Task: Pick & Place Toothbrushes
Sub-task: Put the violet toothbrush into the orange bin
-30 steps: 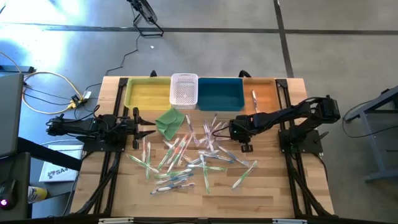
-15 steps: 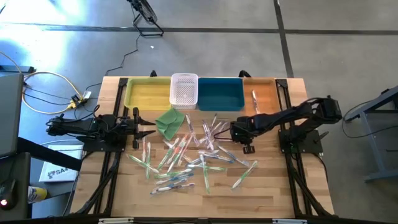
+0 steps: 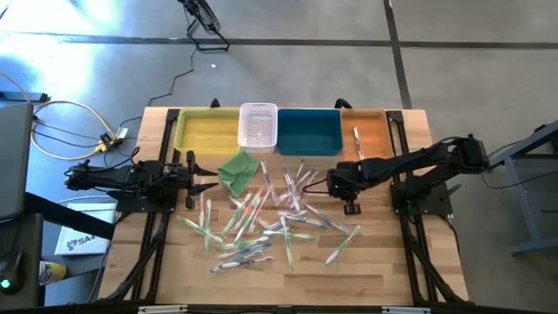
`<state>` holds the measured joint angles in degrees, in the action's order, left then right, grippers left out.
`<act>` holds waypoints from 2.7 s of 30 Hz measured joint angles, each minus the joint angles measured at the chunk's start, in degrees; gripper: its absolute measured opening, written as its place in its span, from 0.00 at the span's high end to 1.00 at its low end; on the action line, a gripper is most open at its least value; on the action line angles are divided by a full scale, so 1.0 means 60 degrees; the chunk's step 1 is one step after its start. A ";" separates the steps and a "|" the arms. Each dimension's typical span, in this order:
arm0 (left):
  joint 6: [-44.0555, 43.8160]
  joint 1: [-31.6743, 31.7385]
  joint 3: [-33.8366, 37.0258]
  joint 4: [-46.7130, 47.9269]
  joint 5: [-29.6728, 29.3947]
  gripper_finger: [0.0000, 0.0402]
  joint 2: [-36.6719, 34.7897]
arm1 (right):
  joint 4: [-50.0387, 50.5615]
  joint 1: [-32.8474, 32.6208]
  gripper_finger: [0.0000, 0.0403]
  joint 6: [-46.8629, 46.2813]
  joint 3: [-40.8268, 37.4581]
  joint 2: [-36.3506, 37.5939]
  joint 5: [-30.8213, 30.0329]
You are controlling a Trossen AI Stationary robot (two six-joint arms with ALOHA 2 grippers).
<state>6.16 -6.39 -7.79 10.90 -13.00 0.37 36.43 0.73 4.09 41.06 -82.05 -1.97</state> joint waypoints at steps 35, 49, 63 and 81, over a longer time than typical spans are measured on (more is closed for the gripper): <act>-0.0001 0.0003 0.0000 -0.0007 -0.0040 0.66 -0.0002 | 0.1988 0.0091 0.97 -0.0436 0.2426 0.0189 -0.1559; 0.0009 0.0000 0.0000 -0.0007 -0.0036 0.66 0.0002 | 0.1891 0.2180 0.97 -0.2034 0.2492 0.3405 -0.3021; 0.0217 0.0001 0.0000 -0.0007 -0.0026 0.66 -0.0002 | 0.1641 0.4101 0.97 -0.5273 0.1529 0.3630 -0.5387; 0.0217 0.0003 0.0000 -0.0004 -0.0007 0.66 0.0002 | 0.0801 0.5840 0.97 -0.6242 0.0237 0.2834 -0.3898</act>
<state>7.46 -6.37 -7.79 10.87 -13.04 0.38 41.23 35.77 -33.36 42.48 -65.04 -25.36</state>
